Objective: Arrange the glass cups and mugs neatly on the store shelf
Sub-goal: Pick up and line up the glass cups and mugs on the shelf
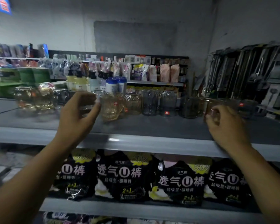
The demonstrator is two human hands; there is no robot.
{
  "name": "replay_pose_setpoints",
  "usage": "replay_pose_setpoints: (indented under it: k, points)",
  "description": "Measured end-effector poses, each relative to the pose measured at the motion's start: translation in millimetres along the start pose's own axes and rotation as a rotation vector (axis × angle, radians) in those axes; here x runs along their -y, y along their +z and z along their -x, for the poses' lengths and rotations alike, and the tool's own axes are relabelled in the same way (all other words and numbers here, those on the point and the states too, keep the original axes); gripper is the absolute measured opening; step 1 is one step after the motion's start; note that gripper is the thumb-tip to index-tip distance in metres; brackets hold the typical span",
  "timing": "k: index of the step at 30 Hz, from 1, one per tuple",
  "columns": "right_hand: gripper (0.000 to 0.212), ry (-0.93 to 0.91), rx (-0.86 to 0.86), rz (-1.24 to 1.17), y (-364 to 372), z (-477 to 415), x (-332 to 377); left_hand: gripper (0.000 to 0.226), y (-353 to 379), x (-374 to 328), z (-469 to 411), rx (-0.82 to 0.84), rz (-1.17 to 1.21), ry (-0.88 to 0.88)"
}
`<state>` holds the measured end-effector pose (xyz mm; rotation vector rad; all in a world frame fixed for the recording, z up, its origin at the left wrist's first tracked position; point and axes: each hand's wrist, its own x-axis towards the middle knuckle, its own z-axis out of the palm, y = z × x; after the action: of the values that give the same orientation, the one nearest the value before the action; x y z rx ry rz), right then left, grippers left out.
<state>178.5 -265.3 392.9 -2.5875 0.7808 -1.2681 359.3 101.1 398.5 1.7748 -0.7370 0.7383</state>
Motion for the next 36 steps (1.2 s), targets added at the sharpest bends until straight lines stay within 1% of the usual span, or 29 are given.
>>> replay_pose_setpoints:
  k: [2, 4, 6, 9, 11, 14, 19, 21, 25, 29, 33, 36]
  points:
    - [0.03, -0.168, 0.038, -0.078, 1, 25, 23, 0.028, -17, -6, 34, 0.048, 0.021, -0.006]
    - [0.029, -0.292, 0.097, -0.216, 2, 60, 53, 0.025, -37, -6, 69, 0.069, 0.051, -0.021]
    - [0.025, -0.38, 0.196, -0.375, 2, 99, 86, 0.025, -60, -2, 104, 0.104, 0.053, -0.056]
    - [0.024, -0.463, 0.329, -0.513, 17, 157, 132, 0.032, -98, 10, 152, 0.135, 0.034, -0.133]
    - [0.03, -0.448, 0.444, -0.59, 37, 195, 161, 0.027, -124, 22, 184, 0.13, 0.033, -0.207]
    - [0.029, -0.372, 0.654, -0.673, 76, 256, 205, 0.033, -168, 47, 235, 0.125, 0.0, -0.331]
    - [0.04, -0.2, 0.896, -0.765, 127, 370, 294, 0.034, -243, 94, 327, -0.007, -0.063, -0.592]
    - [0.036, -0.15, 0.983, -0.803, 138, 414, 333, 0.033, -273, 108, 355, -0.023, -0.087, -0.664]
    - [0.034, -0.189, 1.126, -0.797, 156, 476, 414, 0.033, -349, 137, 384, -0.069, -0.13, -0.757]
    - [0.036, -0.266, 1.143, -0.834, 174, 518, 491, 0.032, -426, 166, 406, -0.171, -0.198, -0.833]
    - [0.034, -0.347, 1.226, -0.839, 191, 552, 566, 0.033, -492, 192, 430, -0.288, -0.266, -0.925]
    - [0.037, -0.431, 1.271, -0.853, 212, 575, 624, 0.033, -537, 218, 440, -0.363, -0.294, -0.978]
